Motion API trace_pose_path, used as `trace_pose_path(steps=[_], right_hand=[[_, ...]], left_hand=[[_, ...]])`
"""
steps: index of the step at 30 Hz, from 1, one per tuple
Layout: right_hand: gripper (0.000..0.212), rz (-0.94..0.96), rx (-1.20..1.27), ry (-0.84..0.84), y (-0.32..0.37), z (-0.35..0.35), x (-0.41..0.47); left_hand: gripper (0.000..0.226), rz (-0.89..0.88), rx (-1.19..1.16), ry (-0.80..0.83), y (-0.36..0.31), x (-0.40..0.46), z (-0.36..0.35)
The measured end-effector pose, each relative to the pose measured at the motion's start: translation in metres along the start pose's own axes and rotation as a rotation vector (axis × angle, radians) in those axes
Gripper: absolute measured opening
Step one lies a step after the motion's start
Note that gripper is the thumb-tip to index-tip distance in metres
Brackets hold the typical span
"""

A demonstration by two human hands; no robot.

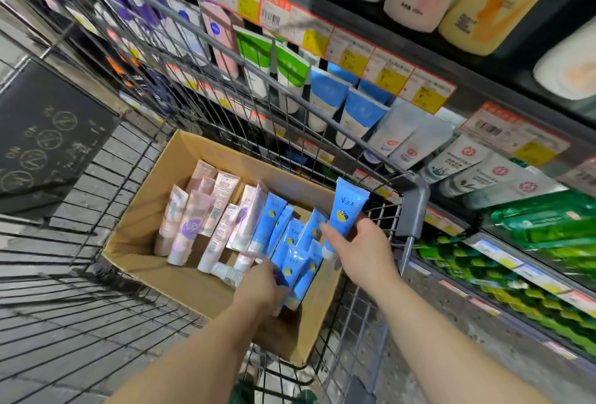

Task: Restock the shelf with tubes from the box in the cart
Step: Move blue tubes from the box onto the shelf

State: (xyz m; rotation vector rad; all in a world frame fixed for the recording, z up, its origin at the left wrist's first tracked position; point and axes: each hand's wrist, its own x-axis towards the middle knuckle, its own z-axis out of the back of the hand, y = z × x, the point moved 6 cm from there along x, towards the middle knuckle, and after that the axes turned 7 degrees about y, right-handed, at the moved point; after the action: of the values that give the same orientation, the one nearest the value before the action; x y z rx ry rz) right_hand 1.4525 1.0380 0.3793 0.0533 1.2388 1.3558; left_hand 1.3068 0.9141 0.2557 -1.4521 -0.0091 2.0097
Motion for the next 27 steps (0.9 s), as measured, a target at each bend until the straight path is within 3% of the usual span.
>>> trace_pose_path(steps=[8,14,18,27], right_hand=[[0.024,-0.01,-0.007,-0.01,0.0,0.001,-0.001],[0.024,-0.001,-0.004,-0.014,0.003,-0.002,-0.006],[0.024,0.021,0.018,-0.013,0.027,0.001,-0.02],[0.037,0.089,0.11,-0.176,0.118,0.076,-0.109]], left_hand=[[0.028,0.016,0.086,-0.014,0.0,0.006,-0.002],[0.031,-0.079,-0.186,0.002,0.0,0.001,0.014],[0.034,-0.187,-0.348,0.024,-0.02,-0.025,0.055],[0.007,-0.586,-0.474,-0.005,-0.151,-0.169,0.16]])
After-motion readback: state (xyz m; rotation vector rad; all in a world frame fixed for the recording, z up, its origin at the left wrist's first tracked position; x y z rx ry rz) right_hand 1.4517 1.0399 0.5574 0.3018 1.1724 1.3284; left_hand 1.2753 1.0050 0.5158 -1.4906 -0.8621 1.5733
